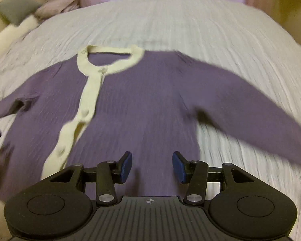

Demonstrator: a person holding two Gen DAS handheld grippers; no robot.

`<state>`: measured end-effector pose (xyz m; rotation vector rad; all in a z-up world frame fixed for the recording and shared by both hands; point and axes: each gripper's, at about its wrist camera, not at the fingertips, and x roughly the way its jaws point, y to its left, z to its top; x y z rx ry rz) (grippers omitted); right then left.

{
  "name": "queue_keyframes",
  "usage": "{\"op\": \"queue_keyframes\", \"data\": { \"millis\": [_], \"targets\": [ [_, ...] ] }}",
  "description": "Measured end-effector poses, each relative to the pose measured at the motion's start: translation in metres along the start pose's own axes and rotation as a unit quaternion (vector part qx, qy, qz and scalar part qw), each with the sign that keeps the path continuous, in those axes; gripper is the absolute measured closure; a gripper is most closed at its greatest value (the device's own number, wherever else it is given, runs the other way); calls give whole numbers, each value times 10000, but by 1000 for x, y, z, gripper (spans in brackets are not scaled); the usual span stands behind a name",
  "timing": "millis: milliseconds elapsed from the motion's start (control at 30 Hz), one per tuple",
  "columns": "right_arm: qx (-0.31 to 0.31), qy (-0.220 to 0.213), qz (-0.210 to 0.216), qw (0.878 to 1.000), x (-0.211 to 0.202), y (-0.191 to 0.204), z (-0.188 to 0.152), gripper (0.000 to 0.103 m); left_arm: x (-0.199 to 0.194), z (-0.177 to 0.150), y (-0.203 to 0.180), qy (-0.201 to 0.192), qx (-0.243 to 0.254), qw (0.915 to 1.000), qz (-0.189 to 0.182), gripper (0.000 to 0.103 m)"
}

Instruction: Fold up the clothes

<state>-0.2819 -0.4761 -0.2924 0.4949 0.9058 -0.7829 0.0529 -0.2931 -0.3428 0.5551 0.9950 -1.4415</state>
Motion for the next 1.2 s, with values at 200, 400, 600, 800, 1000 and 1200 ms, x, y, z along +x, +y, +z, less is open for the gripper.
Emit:
{"op": "queue_keyframes", "data": {
  "millis": [200, 400, 600, 800, 1000, 1200],
  "targets": [
    [-577, 20, -24, 9983, 73, 25, 16, 53, 82, 12, -11, -18, 525, 9984, 206, 91],
    [-1088, -482, -424, 9920, 133, 24, 47, 53, 139, 64, 3, -488, 690, 9948, 560, 93],
    [-680, -732, -174, 9948, 162, -3, 107, 53, 178, 142, 21, -795, 523, 9931, 687, 100],
    [-675, -948, 187, 9930, 161, -26, 145, 53, 153, 167, 29, -1034, 687, 9920, 247, 78],
    [-1565, -808, 450, 9833, 176, -45, 172, 53, 161, 167, 31, -798, 2062, 9753, -1, 64],
    [-2032, -386, 1093, 9722, 206, -48, 186, 55, 186, 174, 39, -381, 2429, 9690, -243, 77]
  ]
}}
